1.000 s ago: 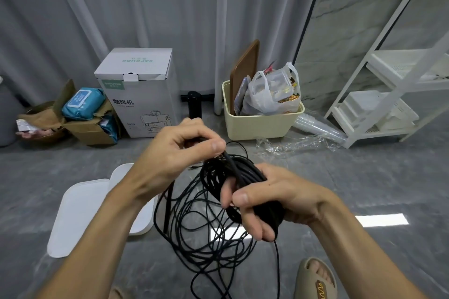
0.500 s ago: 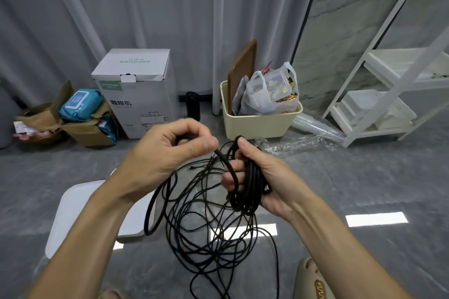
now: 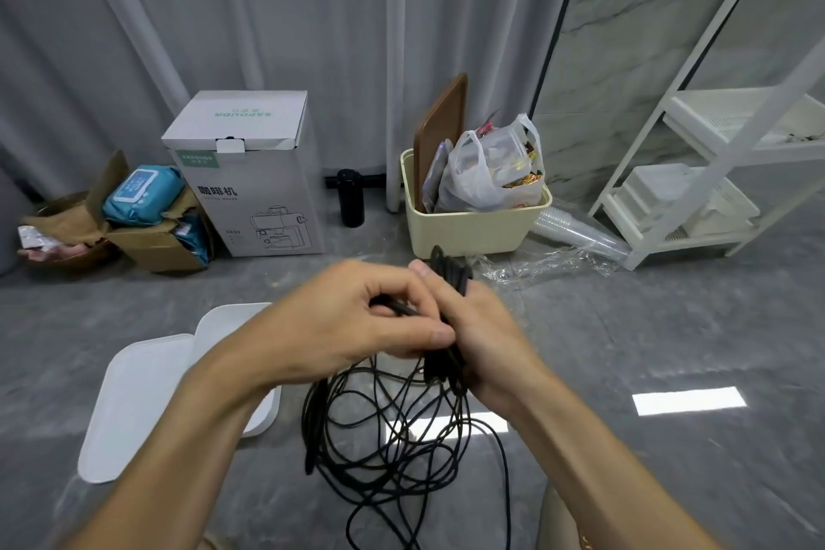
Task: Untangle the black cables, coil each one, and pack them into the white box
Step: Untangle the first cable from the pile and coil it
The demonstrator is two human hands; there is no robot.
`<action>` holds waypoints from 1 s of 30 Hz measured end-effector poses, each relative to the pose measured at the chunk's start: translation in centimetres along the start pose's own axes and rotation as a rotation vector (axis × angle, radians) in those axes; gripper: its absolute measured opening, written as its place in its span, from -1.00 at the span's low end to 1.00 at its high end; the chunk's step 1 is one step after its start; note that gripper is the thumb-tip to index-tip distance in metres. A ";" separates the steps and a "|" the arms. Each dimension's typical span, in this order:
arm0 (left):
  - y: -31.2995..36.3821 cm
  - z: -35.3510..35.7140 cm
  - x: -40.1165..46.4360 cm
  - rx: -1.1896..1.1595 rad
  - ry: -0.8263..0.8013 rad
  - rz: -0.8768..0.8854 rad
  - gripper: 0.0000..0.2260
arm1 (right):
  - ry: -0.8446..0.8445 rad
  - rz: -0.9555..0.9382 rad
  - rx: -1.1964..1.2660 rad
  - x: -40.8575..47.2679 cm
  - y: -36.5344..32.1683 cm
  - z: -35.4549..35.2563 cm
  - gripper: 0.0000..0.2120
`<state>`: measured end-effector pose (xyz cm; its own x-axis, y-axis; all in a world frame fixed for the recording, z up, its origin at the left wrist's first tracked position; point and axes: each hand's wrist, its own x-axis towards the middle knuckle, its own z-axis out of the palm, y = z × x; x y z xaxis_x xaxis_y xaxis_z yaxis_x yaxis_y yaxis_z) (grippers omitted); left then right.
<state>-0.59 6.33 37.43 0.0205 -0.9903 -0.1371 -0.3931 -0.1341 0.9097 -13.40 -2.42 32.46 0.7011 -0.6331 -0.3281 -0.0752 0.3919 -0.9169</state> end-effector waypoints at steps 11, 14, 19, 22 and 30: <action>-2.3 -0.9 0.2 -0.019 0.213 0.003 -0.75 | -0.270 0.163 -0.044 -1.2 -0.9 0.8 -0.30; -2.3 -0.9 0.3 -0.071 0.229 0.008 -0.72 | -0.347 0.244 -0.003 -1.1 -0.9 0.2 -0.14; -2.8 -1.3 0.1 0.148 0.284 -0.038 -0.54 | -0.472 0.315 -0.041 -1.2 -1.2 0.0 -0.23; -3.1 -1.3 0.1 0.210 0.331 -0.034 -0.51 | -0.538 0.290 -0.071 -1.4 -1.2 -0.3 -0.29; -4.7 -1.1 0.7 -0.084 0.334 -0.074 -0.55 | -0.809 0.172 0.436 -1.3 -0.2 -1.3 -0.68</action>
<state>2.26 6.28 33.44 0.3515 -0.9327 -0.0803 -0.3023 -0.1943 0.9332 -15.22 -2.51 32.81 0.9978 0.0497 -0.0428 -0.0656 0.7567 -0.6505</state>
